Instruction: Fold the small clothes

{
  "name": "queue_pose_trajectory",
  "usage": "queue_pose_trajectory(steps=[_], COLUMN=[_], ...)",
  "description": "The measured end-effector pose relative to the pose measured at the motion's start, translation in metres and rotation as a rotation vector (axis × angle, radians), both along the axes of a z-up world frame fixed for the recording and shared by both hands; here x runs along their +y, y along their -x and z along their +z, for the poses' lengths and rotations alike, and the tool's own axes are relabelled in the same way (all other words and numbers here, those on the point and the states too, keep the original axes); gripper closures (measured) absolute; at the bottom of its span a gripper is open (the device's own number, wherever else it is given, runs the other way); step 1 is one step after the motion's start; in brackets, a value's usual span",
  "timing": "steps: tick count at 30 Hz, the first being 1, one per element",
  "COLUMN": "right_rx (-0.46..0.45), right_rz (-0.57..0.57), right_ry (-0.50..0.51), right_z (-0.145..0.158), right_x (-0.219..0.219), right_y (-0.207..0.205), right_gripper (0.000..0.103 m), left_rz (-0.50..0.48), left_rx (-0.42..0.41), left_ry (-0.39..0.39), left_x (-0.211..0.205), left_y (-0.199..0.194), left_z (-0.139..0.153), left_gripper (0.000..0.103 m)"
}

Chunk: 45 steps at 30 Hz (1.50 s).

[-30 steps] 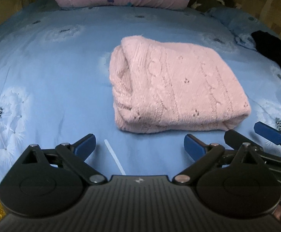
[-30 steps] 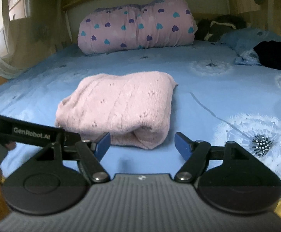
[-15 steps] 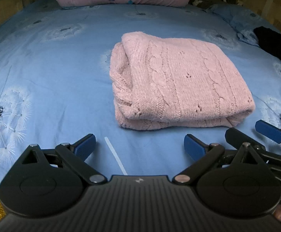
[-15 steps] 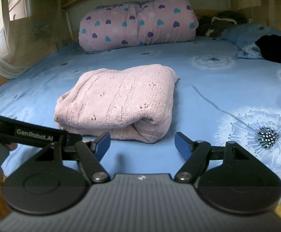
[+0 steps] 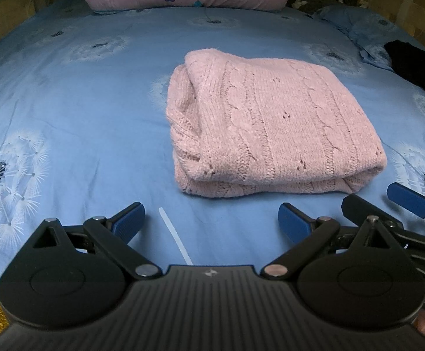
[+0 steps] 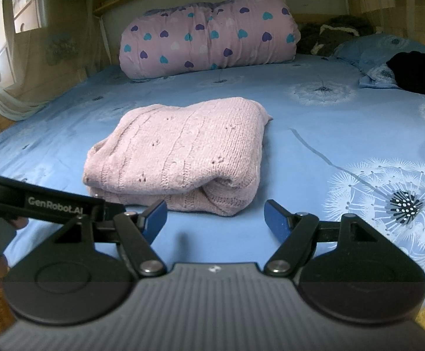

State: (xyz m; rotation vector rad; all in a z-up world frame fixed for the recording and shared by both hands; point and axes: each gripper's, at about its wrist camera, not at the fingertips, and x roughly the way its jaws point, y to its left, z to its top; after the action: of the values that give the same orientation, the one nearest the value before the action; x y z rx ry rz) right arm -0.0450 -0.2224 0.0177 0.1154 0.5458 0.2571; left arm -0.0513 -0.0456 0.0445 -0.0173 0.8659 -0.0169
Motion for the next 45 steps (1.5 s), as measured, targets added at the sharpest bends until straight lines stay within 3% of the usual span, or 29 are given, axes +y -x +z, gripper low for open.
queue_pose_trajectory(steps=[45], right_rx=[0.006], right_rz=[-0.010], right_ry=[-0.009], right_z=[-0.0010], right_x=[-0.0011], right_y=[-0.0004], right_gripper=[0.028], left_rz=[-0.014], left_rx=[-0.013], left_ry=[-0.032], left_x=[-0.0049], left_y=[0.0032], left_z=[-0.0005], left_gripper=[0.003])
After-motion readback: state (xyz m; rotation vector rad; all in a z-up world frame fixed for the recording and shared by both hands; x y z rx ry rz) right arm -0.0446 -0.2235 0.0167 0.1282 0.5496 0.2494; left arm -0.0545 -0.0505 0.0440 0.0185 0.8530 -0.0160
